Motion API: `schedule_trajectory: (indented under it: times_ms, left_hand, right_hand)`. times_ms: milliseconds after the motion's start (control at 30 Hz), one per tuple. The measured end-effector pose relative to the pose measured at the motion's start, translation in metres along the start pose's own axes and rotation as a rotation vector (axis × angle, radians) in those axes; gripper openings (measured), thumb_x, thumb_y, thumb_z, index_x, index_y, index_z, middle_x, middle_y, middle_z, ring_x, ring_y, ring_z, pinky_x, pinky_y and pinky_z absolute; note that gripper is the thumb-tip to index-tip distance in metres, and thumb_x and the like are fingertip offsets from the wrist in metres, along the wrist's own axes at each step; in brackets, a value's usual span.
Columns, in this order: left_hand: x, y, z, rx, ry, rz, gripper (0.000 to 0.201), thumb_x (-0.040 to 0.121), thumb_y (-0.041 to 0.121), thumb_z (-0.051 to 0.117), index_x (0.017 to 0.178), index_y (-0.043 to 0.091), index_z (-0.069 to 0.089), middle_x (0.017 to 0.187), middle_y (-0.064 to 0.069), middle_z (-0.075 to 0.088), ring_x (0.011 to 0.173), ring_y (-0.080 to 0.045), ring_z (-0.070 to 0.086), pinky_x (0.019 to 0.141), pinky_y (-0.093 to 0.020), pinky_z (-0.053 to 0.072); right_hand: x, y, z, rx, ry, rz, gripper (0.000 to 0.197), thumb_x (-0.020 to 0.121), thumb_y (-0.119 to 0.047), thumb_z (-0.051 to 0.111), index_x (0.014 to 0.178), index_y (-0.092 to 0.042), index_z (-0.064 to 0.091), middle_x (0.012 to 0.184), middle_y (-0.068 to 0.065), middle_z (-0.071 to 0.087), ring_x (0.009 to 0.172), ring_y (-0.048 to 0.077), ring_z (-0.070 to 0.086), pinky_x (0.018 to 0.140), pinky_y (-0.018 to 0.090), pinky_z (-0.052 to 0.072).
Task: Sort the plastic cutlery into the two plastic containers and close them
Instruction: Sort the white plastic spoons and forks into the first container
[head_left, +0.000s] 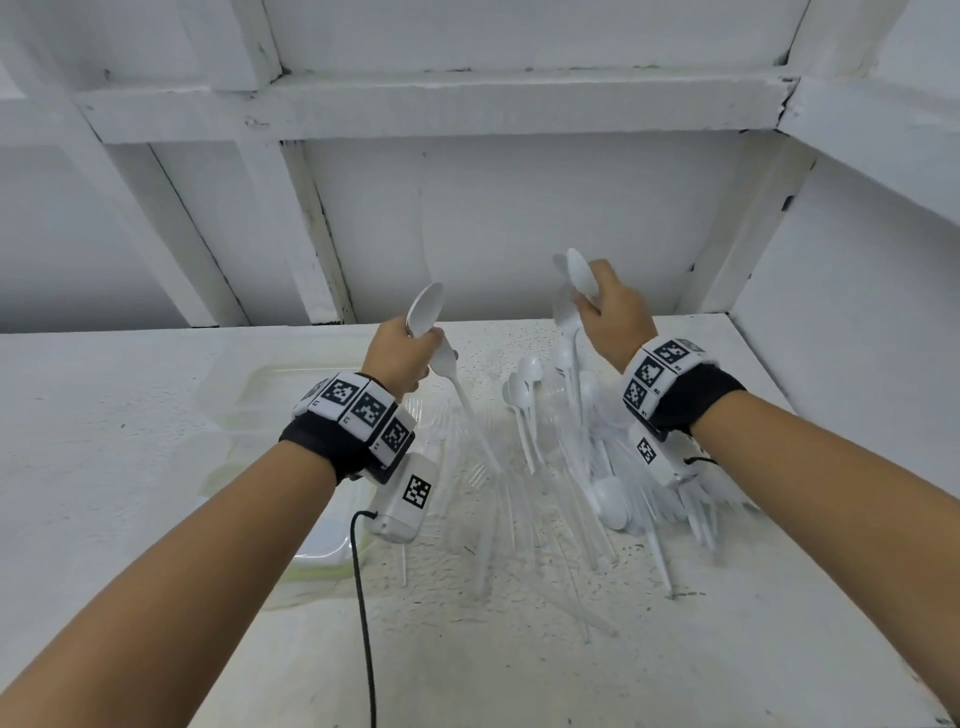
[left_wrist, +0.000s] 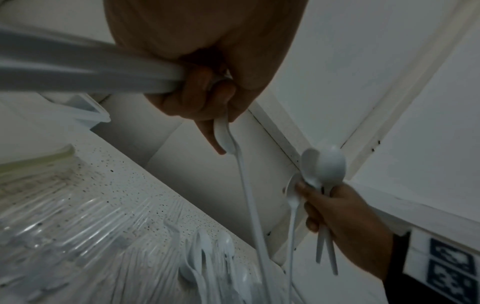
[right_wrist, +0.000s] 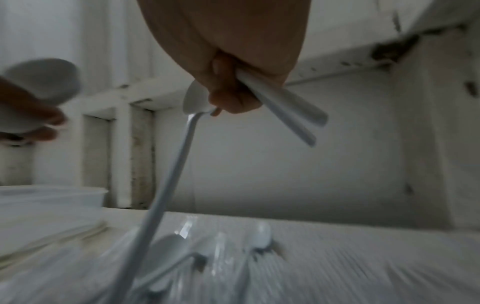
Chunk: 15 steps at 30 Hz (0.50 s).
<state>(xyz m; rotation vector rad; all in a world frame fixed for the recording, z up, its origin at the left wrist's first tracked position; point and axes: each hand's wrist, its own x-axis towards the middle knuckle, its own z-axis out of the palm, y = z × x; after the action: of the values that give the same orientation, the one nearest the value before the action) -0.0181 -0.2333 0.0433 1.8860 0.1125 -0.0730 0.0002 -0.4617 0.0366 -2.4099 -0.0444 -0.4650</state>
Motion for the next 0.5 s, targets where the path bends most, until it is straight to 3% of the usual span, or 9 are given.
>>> schedule_trajectory:
  times_ms: [133,200,267,333,367,433,500]
  left_hand:
    - [-0.015,0.006,-0.004,-0.044,-0.042,0.01,0.015,0.086,0.008,0.047,0.072,0.012,0.049,0.077,-0.01,0.069,0.044,-0.011,0.028,0.042,-0.017,0.021]
    - [-0.024,0.008,-0.007,-0.086,-0.072,0.012,0.011,0.085,0.008,0.05,0.074,0.009,0.053,0.079,-0.011,0.069,0.042,-0.009,0.026,0.041,-0.016,0.019]
    - [-0.032,0.009,-0.01,-0.131,-0.09,0.004,0.007,0.085,0.009,0.054,0.082,0.004,0.058,0.077,-0.01,0.065,0.042,-0.008,0.026,0.039,-0.016,0.019]
    - [-0.039,0.007,-0.012,-0.179,-0.095,-0.017,0.01,0.086,0.013,0.059,0.083,0.005,0.054,0.068,-0.007,0.049,0.041,-0.008,0.026,0.038,-0.016,0.018]
    - [-0.043,0.006,-0.013,-0.197,-0.098,-0.028,0.015,0.086,0.015,0.061,0.079,0.008,0.05,0.063,-0.004,0.04,0.041,-0.007,0.026,0.038,-0.017,0.018]
    - [-0.05,0.002,-0.015,-0.235,-0.12,-0.044,0.025,0.087,0.016,0.063,0.071,0.013,0.044,0.056,0.002,0.032,0.038,-0.006,0.025,0.037,-0.016,0.016]
    - [-0.058,-0.002,-0.018,-0.281,-0.147,-0.063,0.03,0.088,0.016,0.063,0.066,0.016,0.042,0.048,0.007,0.032,0.035,-0.004,0.023,0.035,-0.016,0.016]
  right_hand:
    - [-0.017,-0.041,-0.011,0.142,0.084,-0.124,0.026,0.094,-0.019,0.054,0.107,0.003,0.055,0.069,0.01,0.051,0.061,0.025,0.049,0.056,0.037,0.042]
    - [-0.029,-0.061,-0.014,0.238,0.054,-0.117,0.023,0.093,-0.021,0.055,0.103,0.0,0.057,0.063,-0.001,0.048,0.054,0.015,0.048,0.055,0.035,0.045]
    - [-0.042,-0.077,-0.013,0.314,-0.008,-0.118,0.006,0.093,-0.021,0.055,0.091,-0.016,0.058,0.061,-0.011,0.045,0.049,0.002,0.049,0.052,0.024,0.045]
    - [-0.056,-0.092,-0.007,0.332,-0.05,-0.104,0.022,0.093,-0.02,0.055,0.077,-0.033,0.047,0.06,-0.013,0.044,0.049,0.0,0.05,0.051,0.019,0.043]
    - [-0.062,-0.097,-0.001,0.341,-0.066,-0.094,0.024,0.093,-0.019,0.055,0.076,-0.034,0.046,0.06,-0.012,0.044,0.05,0.003,0.049,0.053,0.023,0.044]
    - [-0.072,-0.106,0.009,0.344,-0.121,-0.06,0.007,0.093,-0.02,0.053,0.087,-0.023,0.055,0.065,-0.01,0.046,0.055,0.006,0.046,0.057,0.03,0.045]
    - [-0.08,-0.109,0.02,0.313,-0.158,-0.027,0.01,0.093,-0.021,0.052,0.1,-0.016,0.057,0.069,-0.011,0.048,0.058,0.006,0.046,0.057,0.026,0.044]
